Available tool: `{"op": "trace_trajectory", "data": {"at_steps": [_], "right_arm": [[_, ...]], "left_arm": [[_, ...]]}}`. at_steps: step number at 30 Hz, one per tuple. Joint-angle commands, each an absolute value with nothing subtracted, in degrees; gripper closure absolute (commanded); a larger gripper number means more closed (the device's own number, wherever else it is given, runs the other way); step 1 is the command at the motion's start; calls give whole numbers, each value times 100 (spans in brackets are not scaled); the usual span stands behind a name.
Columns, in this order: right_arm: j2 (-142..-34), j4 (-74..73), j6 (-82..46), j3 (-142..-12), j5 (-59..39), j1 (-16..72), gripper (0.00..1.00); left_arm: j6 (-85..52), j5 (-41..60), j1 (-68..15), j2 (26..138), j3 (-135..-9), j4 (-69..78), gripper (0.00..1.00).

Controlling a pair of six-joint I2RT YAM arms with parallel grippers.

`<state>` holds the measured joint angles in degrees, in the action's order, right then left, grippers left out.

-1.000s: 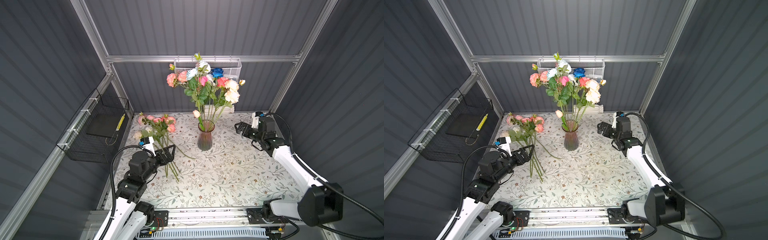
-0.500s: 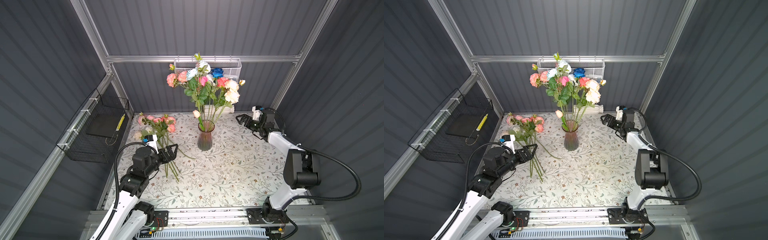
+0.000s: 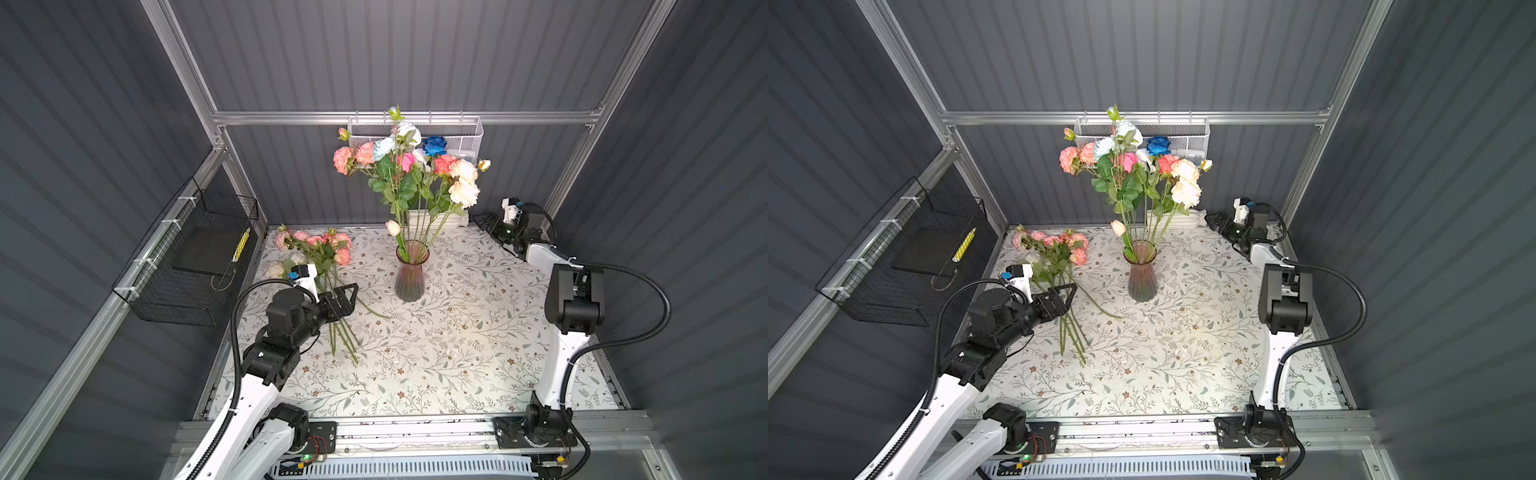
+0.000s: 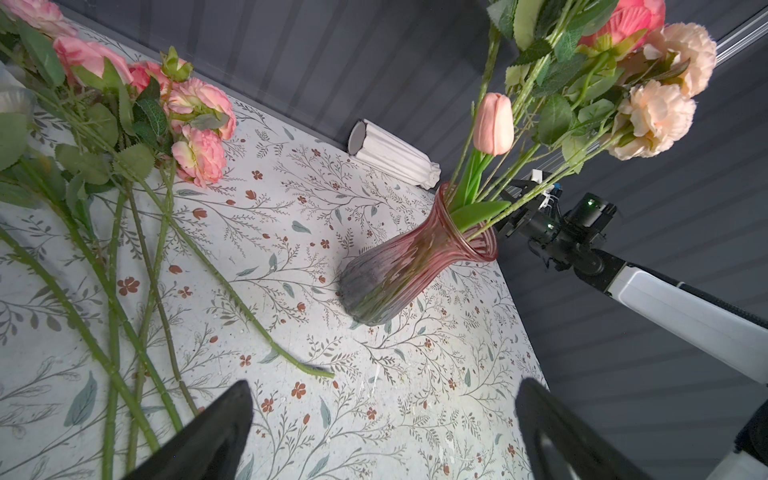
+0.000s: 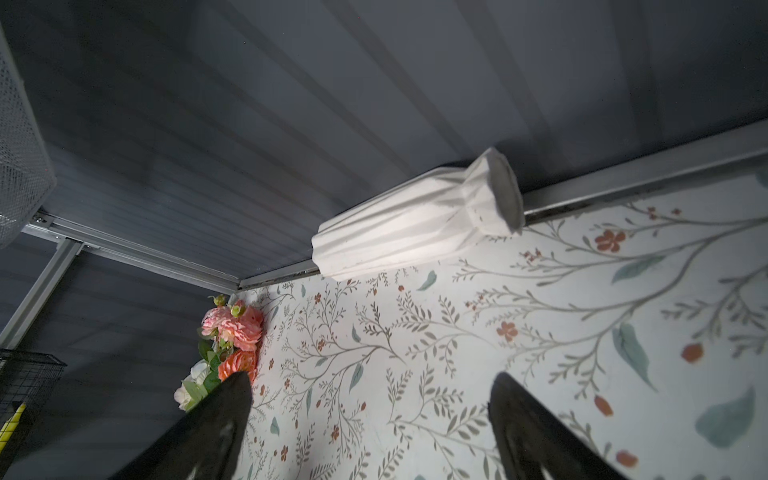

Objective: Arrange the flowers into the vase

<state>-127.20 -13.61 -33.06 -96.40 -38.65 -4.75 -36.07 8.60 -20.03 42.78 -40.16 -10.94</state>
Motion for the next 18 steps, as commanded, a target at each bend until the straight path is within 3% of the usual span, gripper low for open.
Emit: {"op": "trace_trajectory", "data": {"at_steps": [1, 8, 18], "right_arm": [[-13251, -1292, -3525, -10309, -4167, -525, 12], [-14395, -887, -3793, -12000, -4324, -544, 17], [-15747, -767, -4426, -13715, -4325, -458, 16]], "left_arm": [[-3419, 825, -1978, 4284, -4158, -949, 0], [-3367, 972, -1978, 4448, -4167, -870, 0], [-3445, 1225, -1978, 5062, -4292, -663, 0]]}}
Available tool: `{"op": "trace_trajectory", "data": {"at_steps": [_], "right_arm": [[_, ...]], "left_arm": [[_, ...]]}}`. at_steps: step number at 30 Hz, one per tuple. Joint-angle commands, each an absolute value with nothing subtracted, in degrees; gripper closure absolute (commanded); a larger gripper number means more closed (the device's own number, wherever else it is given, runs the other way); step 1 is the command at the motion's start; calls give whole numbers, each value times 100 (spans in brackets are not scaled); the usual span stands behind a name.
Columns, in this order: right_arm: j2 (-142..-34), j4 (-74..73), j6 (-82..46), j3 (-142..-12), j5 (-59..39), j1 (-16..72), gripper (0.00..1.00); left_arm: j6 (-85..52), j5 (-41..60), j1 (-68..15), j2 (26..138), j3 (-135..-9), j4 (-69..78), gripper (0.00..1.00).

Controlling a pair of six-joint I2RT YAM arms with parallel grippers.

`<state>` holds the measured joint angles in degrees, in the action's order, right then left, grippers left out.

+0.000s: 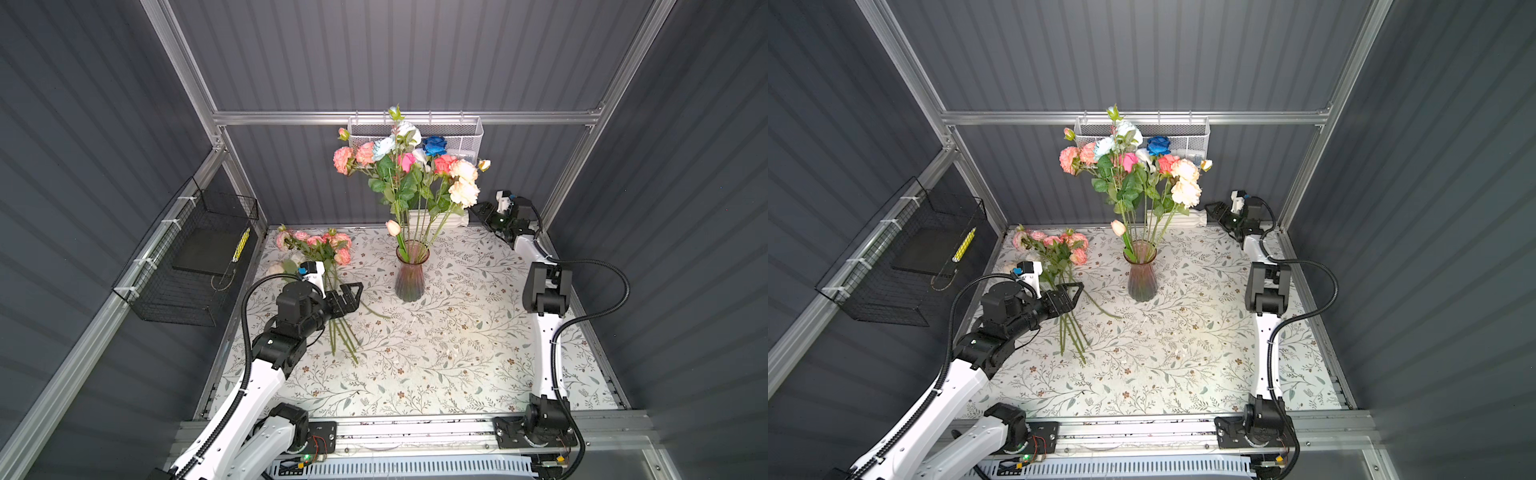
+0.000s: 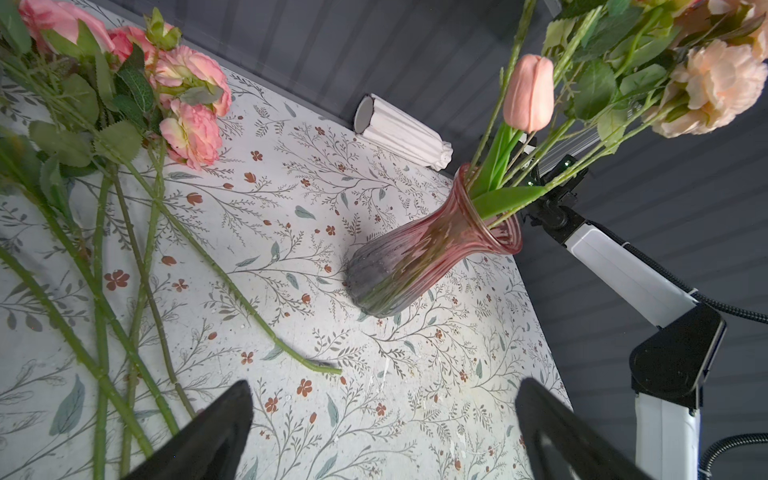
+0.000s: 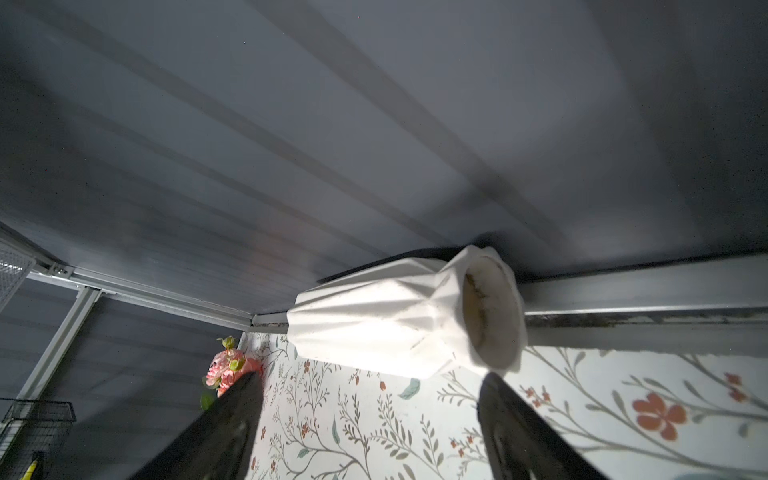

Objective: Arrange the flowers into the vase

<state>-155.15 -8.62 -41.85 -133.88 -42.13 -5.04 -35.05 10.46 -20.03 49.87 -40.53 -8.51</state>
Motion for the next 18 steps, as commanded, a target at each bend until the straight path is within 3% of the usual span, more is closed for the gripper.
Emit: {"op": "trace_trajectory", "data": {"at_steps": [1, 13, 15, 18], "right_arm": [[-15876, -719, -4466, -13892, -4317, -433, 16], [-16775, -583, -4752, -15202, -4028, -109, 11], [-16836, -705, -4797, -15266, -4207, -55, 16], [-16825, -784, -4828, -15248, -4410, -17, 32]], "left_arm": [[-3451, 1239, -1978, 5102, -4290, -630, 0], [-3490, 1439, -1978, 5433, -4405, -442, 0], [-3473, 1425, -1977, 5473, -4403, -448, 0], [-3467, 1399, -1978, 5518, -4430, -507, 0]]}}
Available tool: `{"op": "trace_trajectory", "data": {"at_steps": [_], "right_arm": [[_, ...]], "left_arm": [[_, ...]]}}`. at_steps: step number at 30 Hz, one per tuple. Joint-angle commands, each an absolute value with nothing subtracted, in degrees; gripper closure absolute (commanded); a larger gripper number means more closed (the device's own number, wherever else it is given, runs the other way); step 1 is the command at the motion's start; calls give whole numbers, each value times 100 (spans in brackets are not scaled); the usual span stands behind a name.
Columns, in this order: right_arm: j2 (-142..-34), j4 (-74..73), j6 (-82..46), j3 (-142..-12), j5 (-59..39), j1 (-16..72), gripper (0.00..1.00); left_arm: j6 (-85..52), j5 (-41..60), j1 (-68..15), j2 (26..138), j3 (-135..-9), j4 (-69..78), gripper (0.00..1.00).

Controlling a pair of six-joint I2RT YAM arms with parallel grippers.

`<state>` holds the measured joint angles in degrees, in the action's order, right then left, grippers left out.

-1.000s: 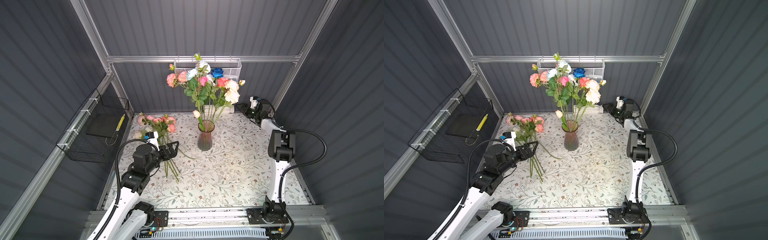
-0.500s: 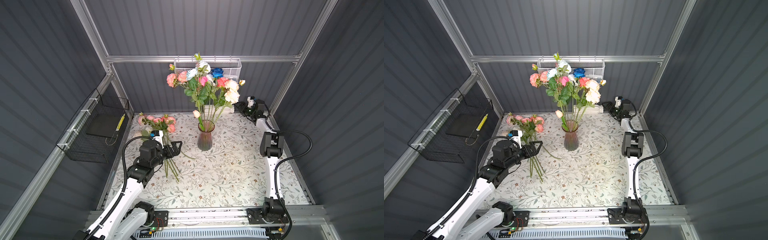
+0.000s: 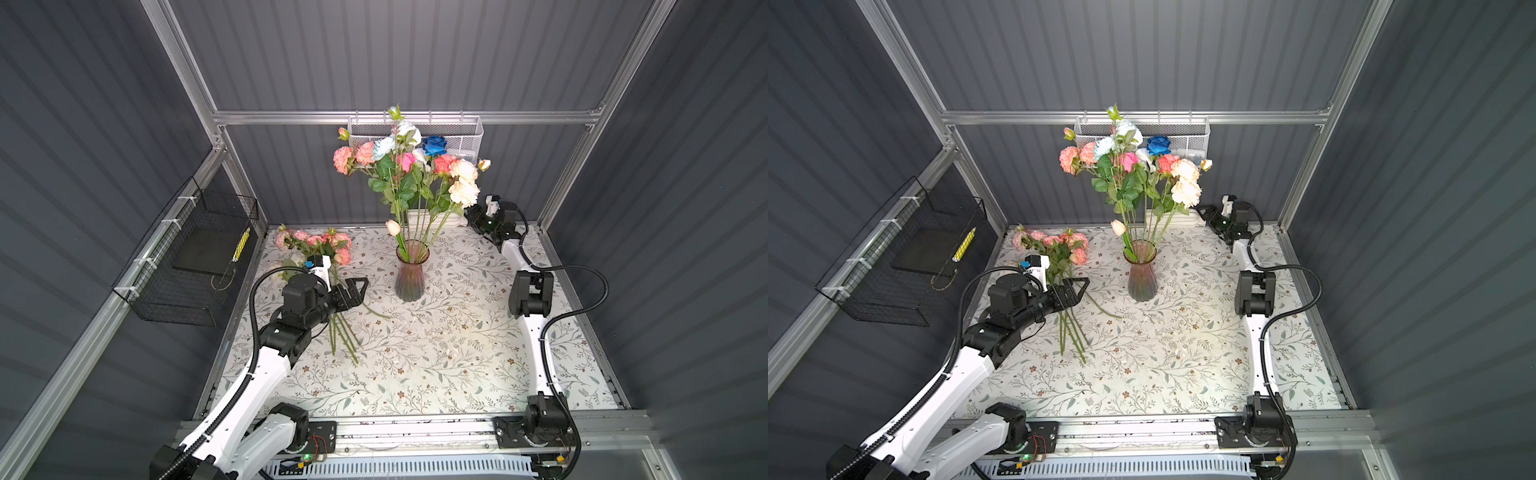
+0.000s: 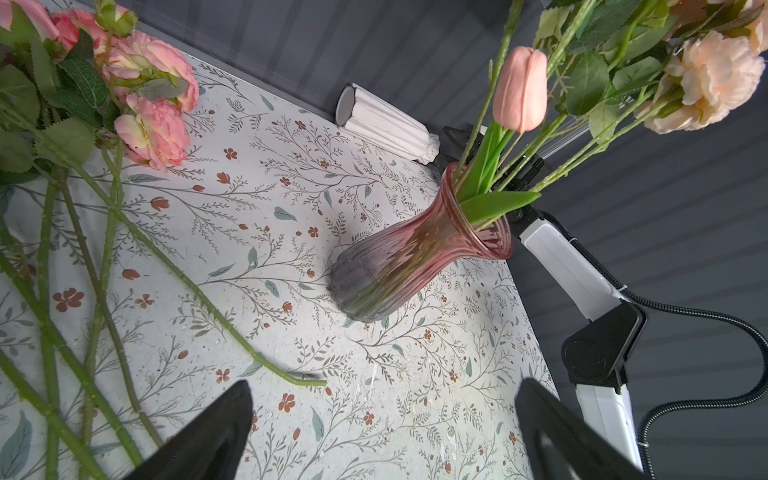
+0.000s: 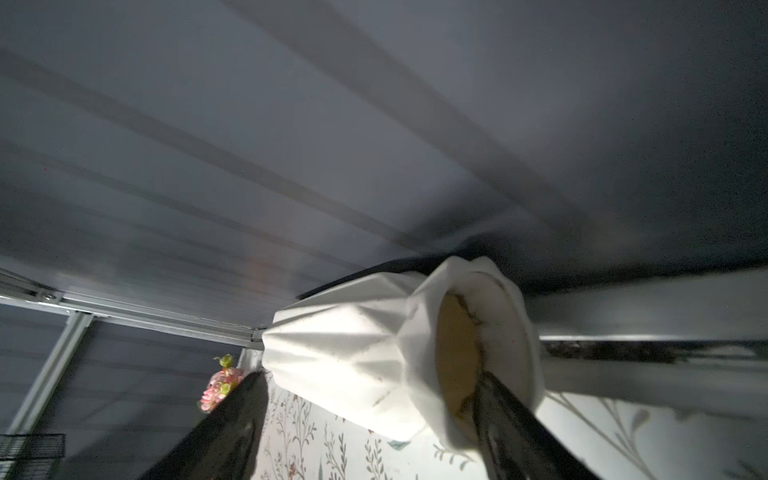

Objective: Arrange the flowers into the vase

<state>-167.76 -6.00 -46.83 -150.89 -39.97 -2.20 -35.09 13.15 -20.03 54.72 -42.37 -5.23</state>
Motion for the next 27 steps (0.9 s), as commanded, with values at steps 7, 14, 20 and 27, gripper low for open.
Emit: {"op": "trace_trajectory", "data": {"at_steps": [7, 14, 20, 27], "right_arm": [[-16444, -1527, -5078, -14502, -4818, 13, 59], [-16109, -2050, -5244, -13754, -5141, 116, 61], [-15633, -1972, -4796, -12957, -5169, 220, 69], [-15021, -2537, -4740, -11745, -5037, 220, 88]], "left_arm": [[-3412, 1360, -1978, 5528, -4438, -562, 0], [-3323, 1340, -1978, 5537, -4481, -660, 0], [-3261, 1287, -1977, 5502, -4502, -745, 0], [-3241, 1275, -1973, 5467, -4485, -817, 0]]}}
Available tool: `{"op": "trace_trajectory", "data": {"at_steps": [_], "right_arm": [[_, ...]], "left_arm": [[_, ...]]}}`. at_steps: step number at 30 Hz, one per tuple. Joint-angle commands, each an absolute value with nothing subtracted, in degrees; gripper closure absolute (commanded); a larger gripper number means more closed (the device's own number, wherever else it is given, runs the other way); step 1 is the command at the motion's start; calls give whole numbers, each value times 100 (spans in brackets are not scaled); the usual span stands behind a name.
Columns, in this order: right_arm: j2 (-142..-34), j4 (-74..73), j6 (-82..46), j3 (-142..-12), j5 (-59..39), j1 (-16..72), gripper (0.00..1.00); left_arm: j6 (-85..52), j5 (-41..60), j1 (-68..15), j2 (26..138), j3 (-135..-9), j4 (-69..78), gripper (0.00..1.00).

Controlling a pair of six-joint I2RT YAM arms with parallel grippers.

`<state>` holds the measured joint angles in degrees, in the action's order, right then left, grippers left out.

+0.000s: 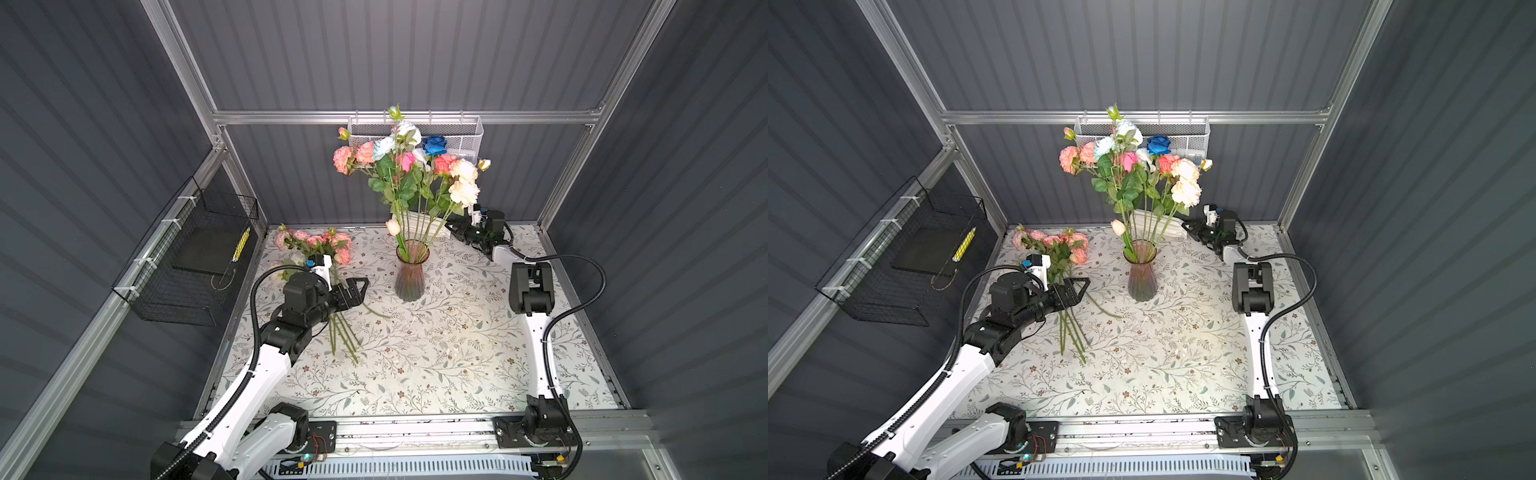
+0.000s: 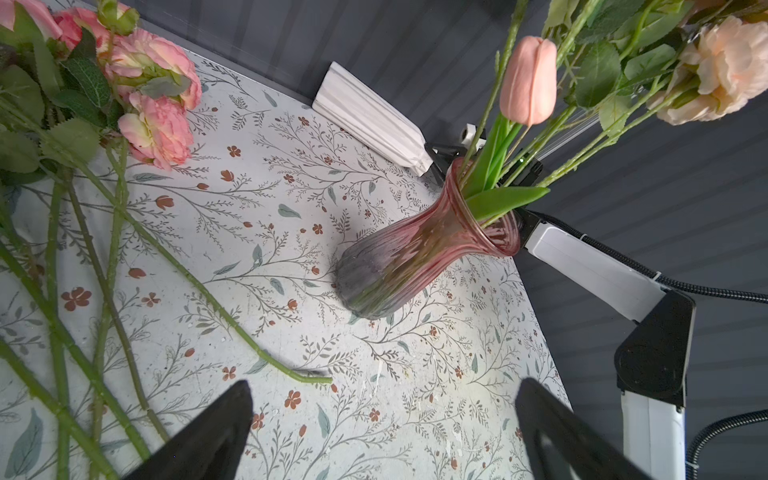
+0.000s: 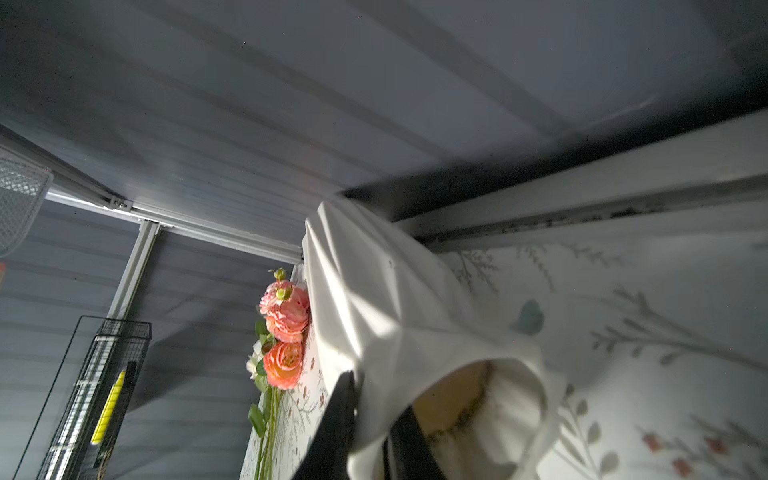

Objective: Arrange the flowers into the vase

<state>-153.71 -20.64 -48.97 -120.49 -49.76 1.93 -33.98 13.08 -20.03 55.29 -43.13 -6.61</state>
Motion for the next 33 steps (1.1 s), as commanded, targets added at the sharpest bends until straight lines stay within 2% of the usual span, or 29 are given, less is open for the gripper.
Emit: {"op": "trace_trajectory", "data": {"at_steps": [1, 8, 13, 20, 33], "right_arm": [[-14886, -2626, -4718, -11527, -5017, 211, 90], [-13334, -3145, -4343, -9167, -4555, 47, 100], [-11936, -2946, -3878, -7643, -4132, -92, 100], [-9735, -1165, -2980, -6335, -3206, -80, 100], [-6242, 3059, -2146, -5951, -1294, 572, 100]], "left_arm": [[-3243, 1282, -1977, 5447, -4487, -817, 0], [-3245, 1355, -1969, 5329, -4458, -807, 0], [-3278, 1422, -1975, 5147, -4417, -762, 0], [-3356, 1560, -1970, 4925, -4349, -698, 0], [-3568, 1601, -1973, 4542, -4369, -955, 0]]}}
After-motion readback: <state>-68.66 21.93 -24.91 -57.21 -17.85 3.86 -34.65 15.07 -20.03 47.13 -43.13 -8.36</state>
